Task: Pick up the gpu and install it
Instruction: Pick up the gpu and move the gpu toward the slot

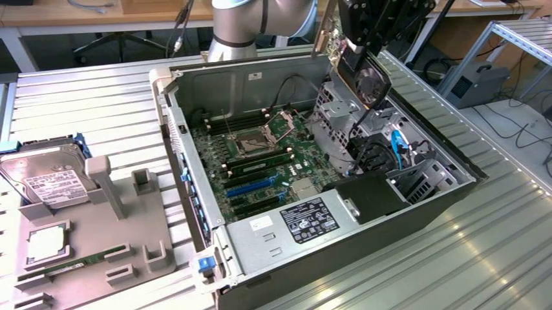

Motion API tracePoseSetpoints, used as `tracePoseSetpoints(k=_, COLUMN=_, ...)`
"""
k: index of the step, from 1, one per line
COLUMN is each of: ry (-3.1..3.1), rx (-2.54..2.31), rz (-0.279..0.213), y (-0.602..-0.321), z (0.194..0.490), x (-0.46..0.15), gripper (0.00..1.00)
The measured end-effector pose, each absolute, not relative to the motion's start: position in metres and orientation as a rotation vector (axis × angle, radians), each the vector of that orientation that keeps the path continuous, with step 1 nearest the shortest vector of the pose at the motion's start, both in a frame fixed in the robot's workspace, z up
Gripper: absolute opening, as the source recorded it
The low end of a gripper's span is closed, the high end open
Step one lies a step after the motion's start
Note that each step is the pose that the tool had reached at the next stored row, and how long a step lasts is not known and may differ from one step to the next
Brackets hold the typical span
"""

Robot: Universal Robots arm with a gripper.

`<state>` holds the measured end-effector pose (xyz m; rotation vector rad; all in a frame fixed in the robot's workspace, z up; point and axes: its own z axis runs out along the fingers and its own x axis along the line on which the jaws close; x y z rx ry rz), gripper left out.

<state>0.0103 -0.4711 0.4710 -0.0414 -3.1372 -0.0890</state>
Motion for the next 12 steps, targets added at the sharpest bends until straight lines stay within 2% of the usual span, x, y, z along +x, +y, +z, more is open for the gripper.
tracePoseSetpoints(k=12, ry=-3.137, rx=-0.044, rz=-0.089, y=-0.471, z=0.441, x=0.01, gripper=0.27)
